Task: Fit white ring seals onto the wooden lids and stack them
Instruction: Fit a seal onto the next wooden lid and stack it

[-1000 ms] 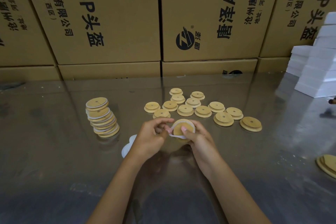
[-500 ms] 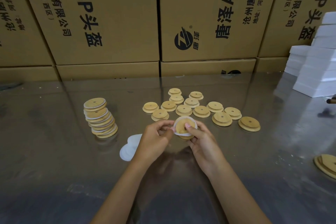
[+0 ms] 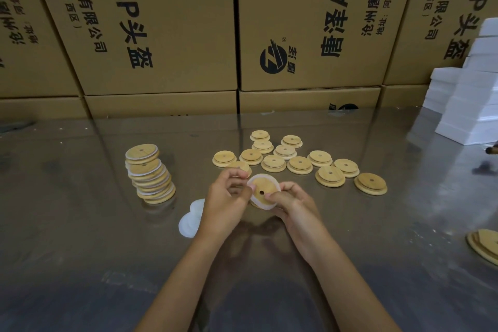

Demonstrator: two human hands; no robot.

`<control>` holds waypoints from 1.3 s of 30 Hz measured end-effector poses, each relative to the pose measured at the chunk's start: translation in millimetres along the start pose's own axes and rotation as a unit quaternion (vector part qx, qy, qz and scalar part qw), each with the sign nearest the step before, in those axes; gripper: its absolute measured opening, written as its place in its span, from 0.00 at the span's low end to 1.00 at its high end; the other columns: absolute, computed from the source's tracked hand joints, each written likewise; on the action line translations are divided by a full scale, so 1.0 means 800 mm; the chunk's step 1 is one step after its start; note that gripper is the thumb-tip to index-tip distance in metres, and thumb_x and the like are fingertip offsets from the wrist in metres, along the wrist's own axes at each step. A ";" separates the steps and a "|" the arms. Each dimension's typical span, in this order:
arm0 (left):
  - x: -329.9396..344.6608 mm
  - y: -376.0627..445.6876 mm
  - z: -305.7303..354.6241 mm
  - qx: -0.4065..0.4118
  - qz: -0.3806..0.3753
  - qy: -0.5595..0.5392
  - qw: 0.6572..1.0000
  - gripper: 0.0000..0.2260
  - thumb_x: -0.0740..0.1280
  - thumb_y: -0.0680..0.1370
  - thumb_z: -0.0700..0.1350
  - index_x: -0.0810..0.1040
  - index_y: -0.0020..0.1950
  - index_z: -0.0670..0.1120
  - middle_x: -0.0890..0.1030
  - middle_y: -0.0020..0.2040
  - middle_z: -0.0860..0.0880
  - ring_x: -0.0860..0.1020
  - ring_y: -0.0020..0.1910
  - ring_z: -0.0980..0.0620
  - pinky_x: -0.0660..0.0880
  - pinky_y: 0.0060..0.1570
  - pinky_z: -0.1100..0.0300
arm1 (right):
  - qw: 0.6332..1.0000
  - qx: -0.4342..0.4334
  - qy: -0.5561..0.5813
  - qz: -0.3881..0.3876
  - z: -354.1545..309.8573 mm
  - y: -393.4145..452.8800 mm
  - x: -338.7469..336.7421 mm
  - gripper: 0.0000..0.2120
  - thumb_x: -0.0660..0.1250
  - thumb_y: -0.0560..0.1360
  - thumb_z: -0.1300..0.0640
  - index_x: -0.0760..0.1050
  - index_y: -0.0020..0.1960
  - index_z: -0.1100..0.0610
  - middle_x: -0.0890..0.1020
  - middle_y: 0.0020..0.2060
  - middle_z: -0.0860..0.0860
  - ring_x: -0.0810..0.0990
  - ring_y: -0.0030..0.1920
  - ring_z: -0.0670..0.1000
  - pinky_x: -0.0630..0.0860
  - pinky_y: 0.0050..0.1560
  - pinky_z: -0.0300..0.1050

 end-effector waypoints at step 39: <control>0.009 -0.011 0.000 -0.053 -0.022 -0.004 0.998 0.05 0.74 0.73 0.45 0.83 0.41 0.43 0.85 0.36 0.51 0.79 0.32 0.63 0.70 0.32 0.73 | 0.999 -0.013 0.049 -0.008 0.005 0.007 -0.006 0.10 0.63 0.81 0.57 0.81 0.56 0.60 0.85 0.52 0.57 0.83 0.54 0.54 0.77 0.57 0.46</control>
Point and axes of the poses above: each hand's wrist, its own y-axis towards the middle knuckle, its own x-axis out of the palm, z = x × y, the point moved 9 cm from there along y, towards the middle knuckle
